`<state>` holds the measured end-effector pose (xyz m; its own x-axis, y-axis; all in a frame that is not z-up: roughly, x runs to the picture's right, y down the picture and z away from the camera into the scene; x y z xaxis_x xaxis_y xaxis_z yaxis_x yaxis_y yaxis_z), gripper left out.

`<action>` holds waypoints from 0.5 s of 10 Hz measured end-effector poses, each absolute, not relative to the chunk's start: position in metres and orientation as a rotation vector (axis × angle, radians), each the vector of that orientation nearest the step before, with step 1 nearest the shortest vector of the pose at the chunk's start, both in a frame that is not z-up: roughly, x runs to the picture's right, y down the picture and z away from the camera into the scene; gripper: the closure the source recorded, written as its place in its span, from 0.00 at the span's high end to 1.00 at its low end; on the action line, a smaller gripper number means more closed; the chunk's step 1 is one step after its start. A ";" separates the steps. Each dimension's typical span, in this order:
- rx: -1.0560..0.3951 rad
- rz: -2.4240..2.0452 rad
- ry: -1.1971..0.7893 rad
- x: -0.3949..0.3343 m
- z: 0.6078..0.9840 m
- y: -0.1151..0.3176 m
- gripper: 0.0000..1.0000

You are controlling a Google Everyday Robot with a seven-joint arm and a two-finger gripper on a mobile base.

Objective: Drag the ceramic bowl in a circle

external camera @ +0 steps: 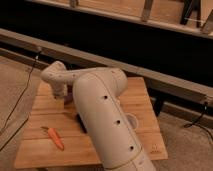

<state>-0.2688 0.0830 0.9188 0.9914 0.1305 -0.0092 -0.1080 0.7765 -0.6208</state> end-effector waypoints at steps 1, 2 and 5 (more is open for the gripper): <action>-0.669 0.129 -0.035 -0.269 0.919 0.083 0.65; -0.669 0.130 -0.035 -0.269 0.919 0.083 0.65; -0.664 0.106 -0.053 -0.272 0.919 0.085 0.65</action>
<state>-0.2717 0.0846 0.9193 0.9933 0.1146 0.0149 -0.0810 0.7822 -0.6177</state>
